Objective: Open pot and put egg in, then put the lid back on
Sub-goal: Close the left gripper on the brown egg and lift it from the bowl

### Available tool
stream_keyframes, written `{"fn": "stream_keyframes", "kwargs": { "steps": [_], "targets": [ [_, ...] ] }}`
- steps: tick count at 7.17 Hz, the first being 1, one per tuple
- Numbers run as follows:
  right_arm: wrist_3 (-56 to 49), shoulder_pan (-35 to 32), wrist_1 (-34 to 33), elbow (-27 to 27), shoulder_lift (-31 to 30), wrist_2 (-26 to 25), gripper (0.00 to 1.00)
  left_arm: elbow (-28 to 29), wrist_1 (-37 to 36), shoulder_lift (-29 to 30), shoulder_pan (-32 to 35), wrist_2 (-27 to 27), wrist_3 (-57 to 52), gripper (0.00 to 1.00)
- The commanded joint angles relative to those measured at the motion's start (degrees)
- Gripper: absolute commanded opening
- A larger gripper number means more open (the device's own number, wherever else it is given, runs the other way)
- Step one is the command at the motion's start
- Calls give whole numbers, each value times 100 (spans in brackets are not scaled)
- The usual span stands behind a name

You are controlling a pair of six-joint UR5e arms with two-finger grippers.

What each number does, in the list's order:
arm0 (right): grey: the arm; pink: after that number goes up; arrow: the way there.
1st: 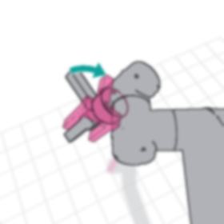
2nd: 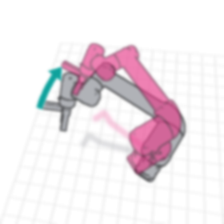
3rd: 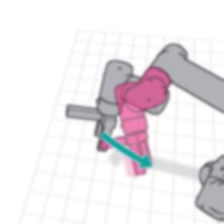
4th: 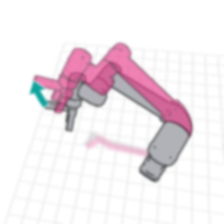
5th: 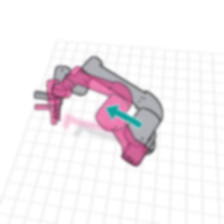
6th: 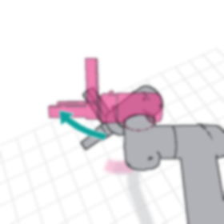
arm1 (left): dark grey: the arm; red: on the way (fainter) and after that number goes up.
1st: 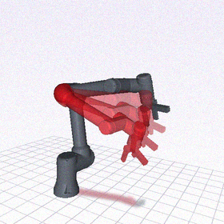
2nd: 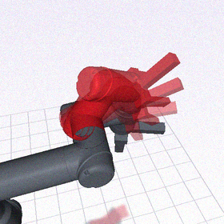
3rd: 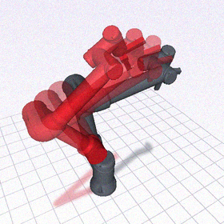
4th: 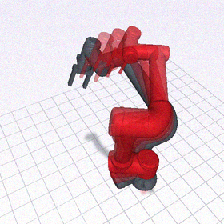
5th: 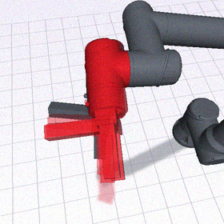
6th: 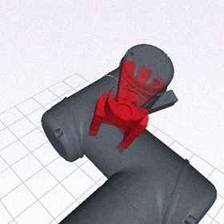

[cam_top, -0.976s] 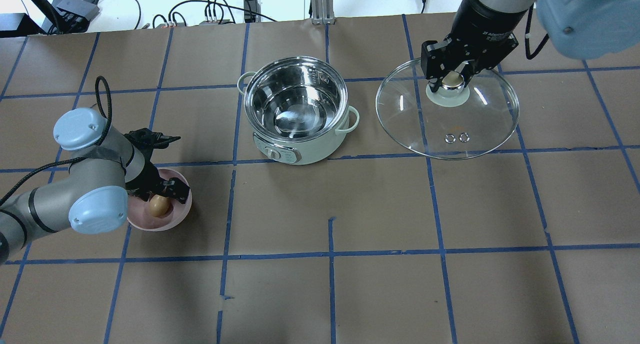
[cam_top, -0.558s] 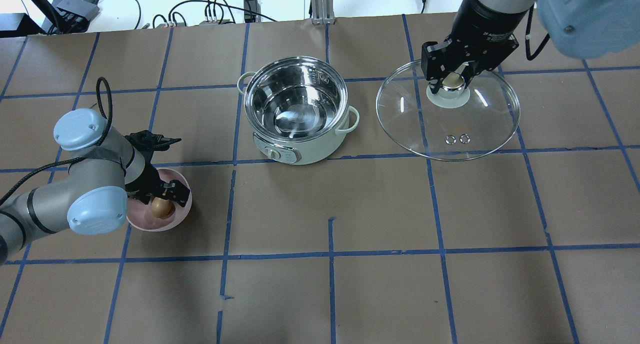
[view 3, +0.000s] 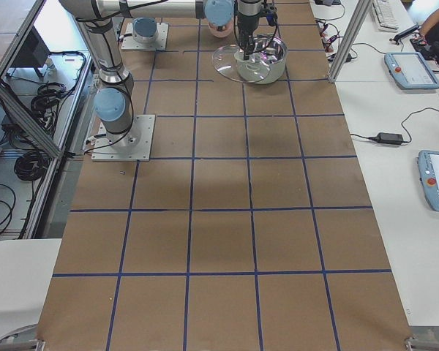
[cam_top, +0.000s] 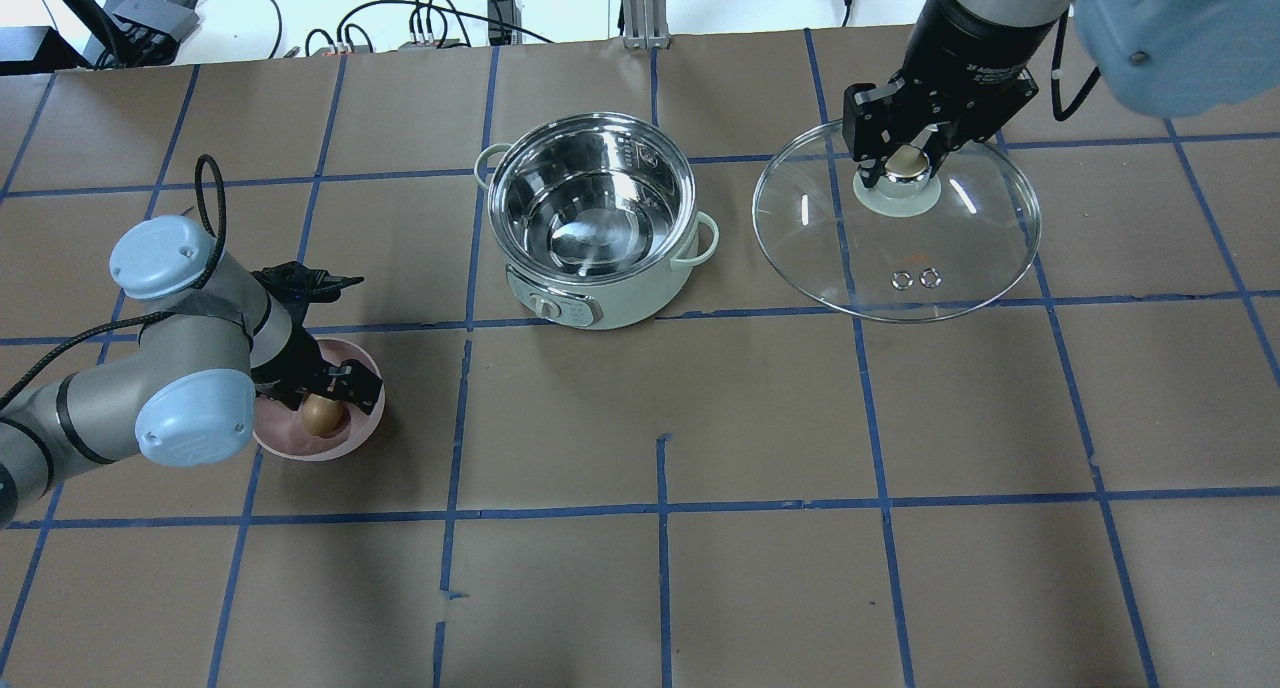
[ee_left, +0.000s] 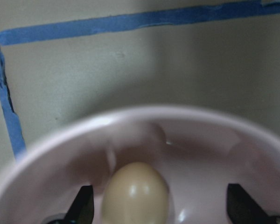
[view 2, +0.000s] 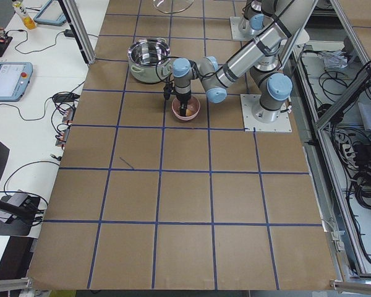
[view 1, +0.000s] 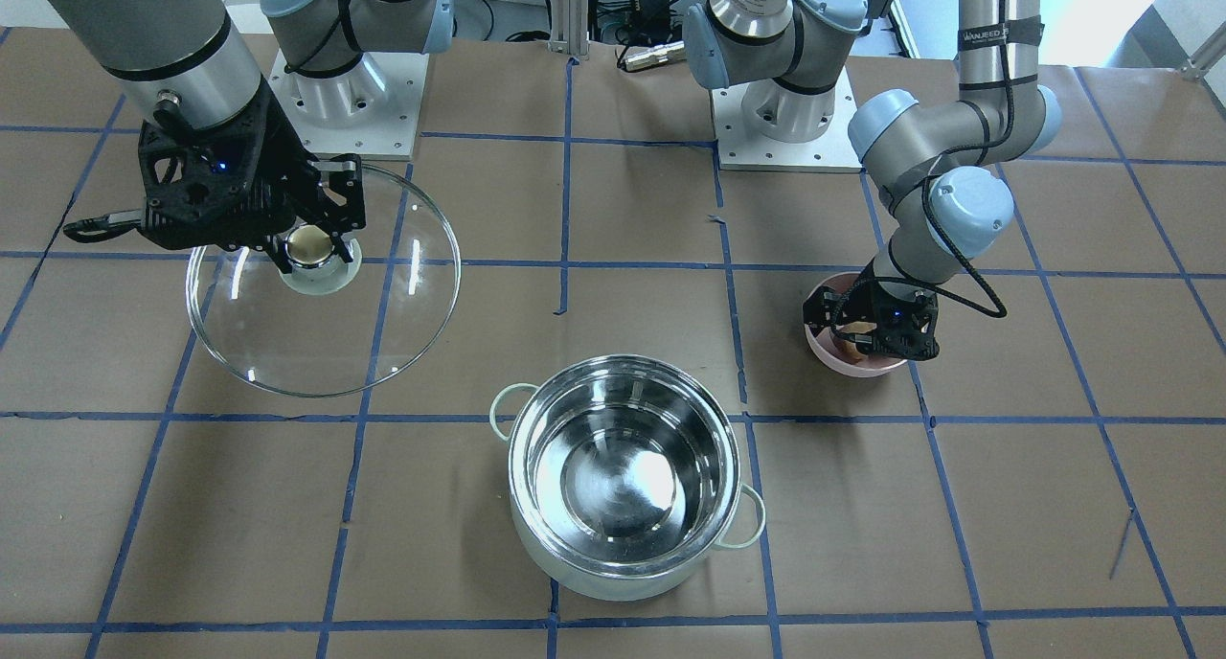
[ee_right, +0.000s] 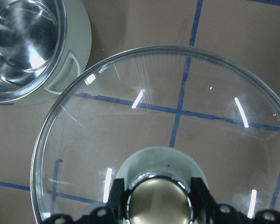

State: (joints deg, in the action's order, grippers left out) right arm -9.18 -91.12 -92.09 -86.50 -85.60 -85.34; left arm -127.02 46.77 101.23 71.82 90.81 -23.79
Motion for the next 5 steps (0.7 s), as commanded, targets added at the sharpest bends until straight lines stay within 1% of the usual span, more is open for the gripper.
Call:
{"fn": "stream_keyframes", "kwargs": {
  "steps": [1, 3, 4, 5],
  "targets": [
    [4, -3, 7, 2, 8, 0, 20, 37, 16, -7, -1, 7, 41, 76],
    [4, -38, -2, 28, -1, 0, 20, 46, 25, -77, -1, -2, 32, 70],
    [4, -20, -2, 19, -1, -9, 20, 46, 34, -78, -1, -2, 32, 63],
    [4, -29, -2, 19, -1, -9, 20, 46, 25, -78, -1, -37, 23, 52]
  ]
}}
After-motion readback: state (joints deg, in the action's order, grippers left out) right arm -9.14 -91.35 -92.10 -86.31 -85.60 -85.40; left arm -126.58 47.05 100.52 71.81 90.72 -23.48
